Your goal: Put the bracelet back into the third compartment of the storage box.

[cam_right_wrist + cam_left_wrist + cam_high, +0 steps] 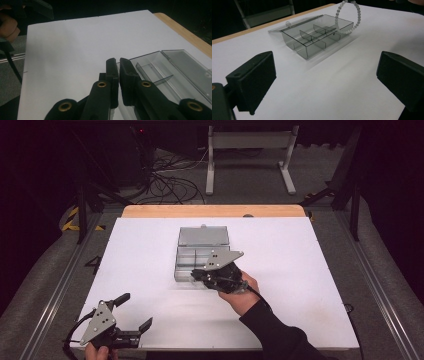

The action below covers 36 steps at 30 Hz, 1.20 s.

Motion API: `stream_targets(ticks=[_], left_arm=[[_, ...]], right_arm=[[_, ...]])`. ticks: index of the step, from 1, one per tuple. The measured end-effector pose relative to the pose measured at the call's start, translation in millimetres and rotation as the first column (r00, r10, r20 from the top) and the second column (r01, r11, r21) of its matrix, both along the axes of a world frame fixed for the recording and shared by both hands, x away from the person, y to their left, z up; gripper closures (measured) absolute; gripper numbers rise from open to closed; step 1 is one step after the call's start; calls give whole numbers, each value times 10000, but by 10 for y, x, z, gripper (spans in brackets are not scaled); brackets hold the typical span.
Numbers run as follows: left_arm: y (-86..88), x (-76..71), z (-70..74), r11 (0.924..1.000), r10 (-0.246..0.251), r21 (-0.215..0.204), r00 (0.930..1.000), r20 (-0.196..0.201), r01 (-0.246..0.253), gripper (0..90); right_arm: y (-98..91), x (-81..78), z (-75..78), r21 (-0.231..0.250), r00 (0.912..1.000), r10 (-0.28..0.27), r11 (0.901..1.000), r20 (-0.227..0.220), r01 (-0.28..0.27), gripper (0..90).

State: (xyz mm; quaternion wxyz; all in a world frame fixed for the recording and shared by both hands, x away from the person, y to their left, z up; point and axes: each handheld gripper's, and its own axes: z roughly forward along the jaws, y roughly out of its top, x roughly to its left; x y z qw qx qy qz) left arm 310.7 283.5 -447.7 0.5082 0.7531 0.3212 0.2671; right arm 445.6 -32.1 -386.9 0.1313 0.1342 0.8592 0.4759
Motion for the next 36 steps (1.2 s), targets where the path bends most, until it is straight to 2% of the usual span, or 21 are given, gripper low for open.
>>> stream_targets(ticks=[9, 18, 22, 29, 36], left_arm=[[-1, -1, 2, 10000, 6, 15, 10000, -8, -6, 29], [4, 2, 0, 10000, -24, 0, 10000, 2, 24, 29], [3, 1, 1, 10000, -7, -2, 10000, 1, 7, 29], [5, 2, 1, 10000, -17, 10, 10000, 1, 17, 29], [6, 1, 2, 10000, -27, 11, 10000, 7, 27, 29]], right_arm=[[-112, 166, 110, 125, 9978, -614, 9980, -266, 617, 867], [-195, 333, 172, 326, 9904, -1234, 9915, -615, 1256, 866], [-240, 438, 158, 346, 9834, -1607, 9858, -844, 1641, 867], [-296, 561, 128, 348, 9745, -2002, 9782, -1013, 2045, 866], [-346, 688, 76, 369, 9619, -2465, 9669, -1179, 2523, 866]])
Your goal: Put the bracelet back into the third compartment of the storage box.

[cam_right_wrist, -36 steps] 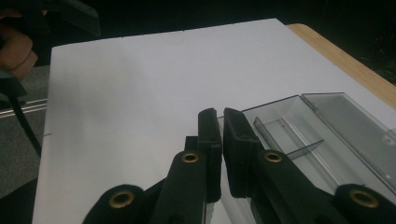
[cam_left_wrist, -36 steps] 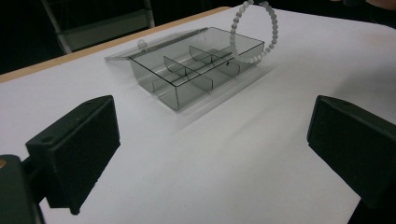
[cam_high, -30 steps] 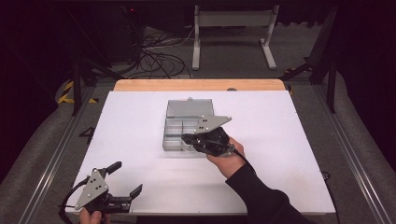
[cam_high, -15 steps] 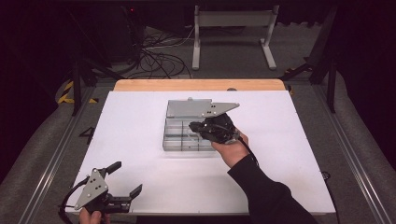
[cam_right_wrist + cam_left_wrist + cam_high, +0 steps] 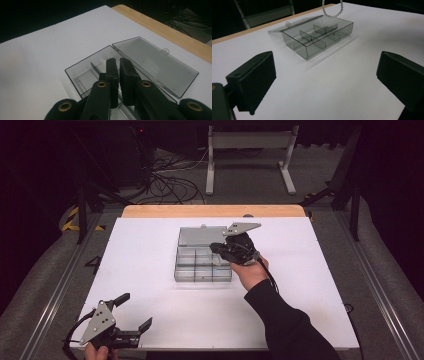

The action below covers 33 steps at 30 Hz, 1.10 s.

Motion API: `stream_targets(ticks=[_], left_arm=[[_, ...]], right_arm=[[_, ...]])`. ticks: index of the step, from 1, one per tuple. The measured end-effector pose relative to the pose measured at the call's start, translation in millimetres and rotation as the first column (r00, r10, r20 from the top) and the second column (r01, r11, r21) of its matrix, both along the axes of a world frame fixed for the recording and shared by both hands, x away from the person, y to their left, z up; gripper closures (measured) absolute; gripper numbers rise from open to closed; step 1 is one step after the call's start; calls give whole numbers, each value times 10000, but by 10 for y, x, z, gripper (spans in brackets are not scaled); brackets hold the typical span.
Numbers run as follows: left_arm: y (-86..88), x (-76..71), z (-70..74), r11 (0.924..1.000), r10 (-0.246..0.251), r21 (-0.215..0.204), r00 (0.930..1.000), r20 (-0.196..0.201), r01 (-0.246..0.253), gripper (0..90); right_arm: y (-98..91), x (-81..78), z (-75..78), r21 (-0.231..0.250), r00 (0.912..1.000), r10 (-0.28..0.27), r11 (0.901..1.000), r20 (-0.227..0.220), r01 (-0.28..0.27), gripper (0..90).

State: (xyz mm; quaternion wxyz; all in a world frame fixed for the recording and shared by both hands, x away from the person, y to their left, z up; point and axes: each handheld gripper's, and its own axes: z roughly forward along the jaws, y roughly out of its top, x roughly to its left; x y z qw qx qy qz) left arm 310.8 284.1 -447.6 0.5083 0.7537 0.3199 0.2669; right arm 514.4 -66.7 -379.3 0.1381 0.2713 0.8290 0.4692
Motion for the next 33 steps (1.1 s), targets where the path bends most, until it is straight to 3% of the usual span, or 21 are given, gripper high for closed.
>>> stream_targets(ticks=[16, 33], left_arm=[[1, 1, 0, 10000, -8, -3, 10000, 2, 8, 29], [-2, 4, -2, 10000, -47, -3, 10000, -11, 47, 29]], right_arm=[[-79, 292, -175, 160, 9955, -839, 9963, -438, 847, 866], [-57, 444, -342, 90, 9879, -1272, 9917, -889, 1285, 866]])
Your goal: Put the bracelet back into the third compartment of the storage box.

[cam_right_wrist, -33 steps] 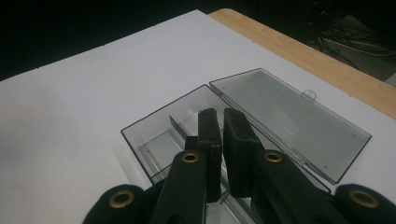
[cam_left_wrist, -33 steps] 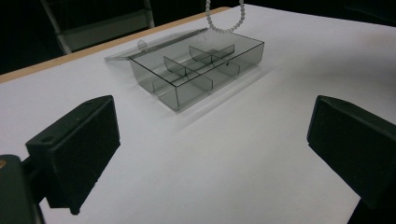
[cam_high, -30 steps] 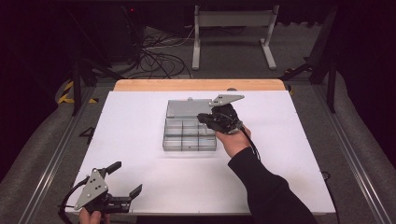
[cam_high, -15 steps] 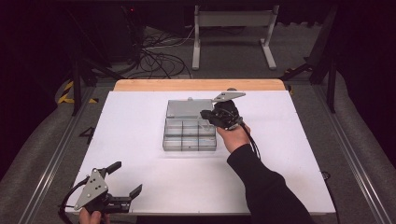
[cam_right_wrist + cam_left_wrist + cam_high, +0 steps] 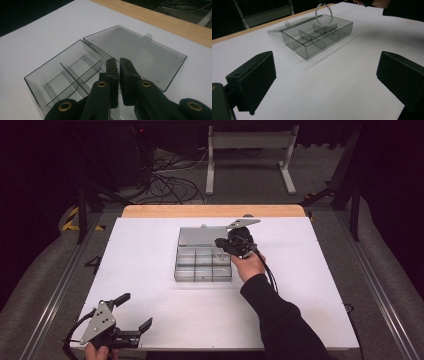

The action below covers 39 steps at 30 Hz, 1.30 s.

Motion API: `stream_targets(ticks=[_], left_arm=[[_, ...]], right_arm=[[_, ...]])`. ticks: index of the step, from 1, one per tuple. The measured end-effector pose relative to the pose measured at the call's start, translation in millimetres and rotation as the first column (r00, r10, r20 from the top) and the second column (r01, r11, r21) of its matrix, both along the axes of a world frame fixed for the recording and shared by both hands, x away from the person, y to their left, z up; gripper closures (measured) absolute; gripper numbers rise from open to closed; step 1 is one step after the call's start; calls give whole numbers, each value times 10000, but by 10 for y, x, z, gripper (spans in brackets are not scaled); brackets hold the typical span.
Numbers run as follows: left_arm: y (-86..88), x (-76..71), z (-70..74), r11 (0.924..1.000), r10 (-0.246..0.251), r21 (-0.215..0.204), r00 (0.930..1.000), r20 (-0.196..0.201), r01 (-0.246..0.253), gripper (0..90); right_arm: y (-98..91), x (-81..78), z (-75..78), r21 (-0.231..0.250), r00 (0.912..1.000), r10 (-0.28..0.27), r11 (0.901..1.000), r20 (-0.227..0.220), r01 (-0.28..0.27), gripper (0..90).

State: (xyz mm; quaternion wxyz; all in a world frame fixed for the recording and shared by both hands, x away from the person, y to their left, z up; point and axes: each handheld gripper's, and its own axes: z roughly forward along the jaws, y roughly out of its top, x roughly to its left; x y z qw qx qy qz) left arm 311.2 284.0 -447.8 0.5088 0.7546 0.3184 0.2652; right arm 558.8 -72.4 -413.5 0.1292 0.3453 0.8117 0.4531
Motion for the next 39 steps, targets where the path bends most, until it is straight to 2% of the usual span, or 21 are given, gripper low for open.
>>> stream_targets(ticks=[6, 11, 12, 14, 16, 18, 24, 30, 33, 36, 39], left_arm=[[-1, 0, -2, 10000, 6, -34, 10000, -20, -6, 29], [0, 1, -1, 10000, -4, -1, 10000, -12, 4, 29], [0, 1, -1, 10000, -3, -2, 10000, -9, 3, 29], [-1, -1, -1, 10000, 10, -43, 10000, -18, -10, 29], [2, 1, -3, 10000, 12, -55, 10000, -30, -12, 29], [4, 6, -3, 10000, -24, -27, 10000, -28, 24, 29], [3, 3, -1, 10000, 3, 2, 10000, -32, -3, 29], [3, 9, 0, 10000, -5, 59, 10000, 33, 4, 29], [-1, 2, 0, 10000, -2, -29, 10000, -26, 2, 29], [4, 10, 2, 10000, 6, 53, 10000, 26, -6, 29], [1, 9, 1, 10000, 6, 55, 10000, 44, -6, 29]], right_arm=[[4, 33, -43, 110, 9998, -30, 9999, -215, 32, 866], [-20, 70, -80, 392, 9989, -18, 9992, -478, 37, 857], [-21, 81, -93, 348, 9987, -32, 9994, -513, 50, 840], [-26, 95, -113, 142, 9991, -275, 9995, -333, 280, 713], [-39, 92, -107, -28, 9991, -391, 9992, -142, 391, 683], [-50, 86, -95, -135, 9988, -495, 9987, 26, 495, 616], [-73, 64, -50, -73, 9979, -588, 9982, 286, 590, 453], [-73, -11, 23, -116, 9975, -447, 9989, 555, 454, 344], [-83, -63, 80, 39, 9972, -354, 9994, 659, 353, 275], [-103, -127, 150, 86, 9956, -206, 9998, 917, 199, 223], [-113, -199, 214, 151, 9951, 7, 9999, 989, -22, 182]])
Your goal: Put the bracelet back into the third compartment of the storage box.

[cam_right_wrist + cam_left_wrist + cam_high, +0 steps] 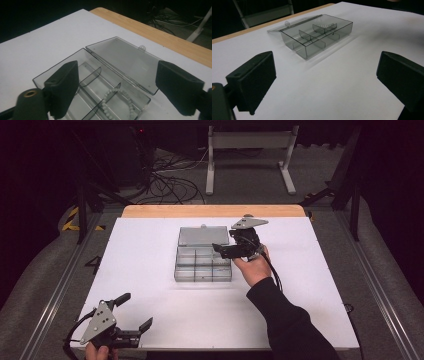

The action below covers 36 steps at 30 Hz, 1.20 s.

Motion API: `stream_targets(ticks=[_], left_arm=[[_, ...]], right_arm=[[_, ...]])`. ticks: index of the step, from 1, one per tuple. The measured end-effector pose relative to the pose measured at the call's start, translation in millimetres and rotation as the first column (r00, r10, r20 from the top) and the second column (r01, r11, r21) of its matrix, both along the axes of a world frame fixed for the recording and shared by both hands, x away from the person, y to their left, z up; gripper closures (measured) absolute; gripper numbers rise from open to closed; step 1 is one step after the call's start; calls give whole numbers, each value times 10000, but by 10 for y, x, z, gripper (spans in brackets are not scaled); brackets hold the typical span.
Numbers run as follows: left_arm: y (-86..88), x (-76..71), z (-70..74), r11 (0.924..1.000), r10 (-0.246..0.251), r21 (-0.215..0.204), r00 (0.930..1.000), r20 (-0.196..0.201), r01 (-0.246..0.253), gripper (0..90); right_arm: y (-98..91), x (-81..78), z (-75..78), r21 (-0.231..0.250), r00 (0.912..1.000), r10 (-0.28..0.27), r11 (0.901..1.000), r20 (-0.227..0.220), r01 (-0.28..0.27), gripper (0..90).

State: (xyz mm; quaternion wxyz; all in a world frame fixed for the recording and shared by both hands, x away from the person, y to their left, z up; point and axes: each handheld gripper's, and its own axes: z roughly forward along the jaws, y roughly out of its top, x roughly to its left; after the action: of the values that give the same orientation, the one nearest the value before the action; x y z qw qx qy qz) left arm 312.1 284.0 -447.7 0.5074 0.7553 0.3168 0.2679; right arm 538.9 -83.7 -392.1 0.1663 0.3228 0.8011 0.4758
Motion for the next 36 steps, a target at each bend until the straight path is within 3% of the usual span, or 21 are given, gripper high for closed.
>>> stream_targets(ticks=[10, 17, 36], left_arm=[[-7, -10, -1, 9999, 14, -119, 10000, -86, -15, 29], [-4, -8, 1, 9999, 9, -120, 10000, -69, -9, 29], [-9, -9, 0, 9999, 29, -155, 9999, -97, -30, 29]], right_arm=[[-58, -262, 150, -66, 9960, 781, 9969, 432, -779, 89], [-121, -394, 237, 56, 9920, 1055, 9943, 688, -1061, 79], [-150, -593, 315, -558, 9806, 1696, 9848, 982, -1647, 20]])
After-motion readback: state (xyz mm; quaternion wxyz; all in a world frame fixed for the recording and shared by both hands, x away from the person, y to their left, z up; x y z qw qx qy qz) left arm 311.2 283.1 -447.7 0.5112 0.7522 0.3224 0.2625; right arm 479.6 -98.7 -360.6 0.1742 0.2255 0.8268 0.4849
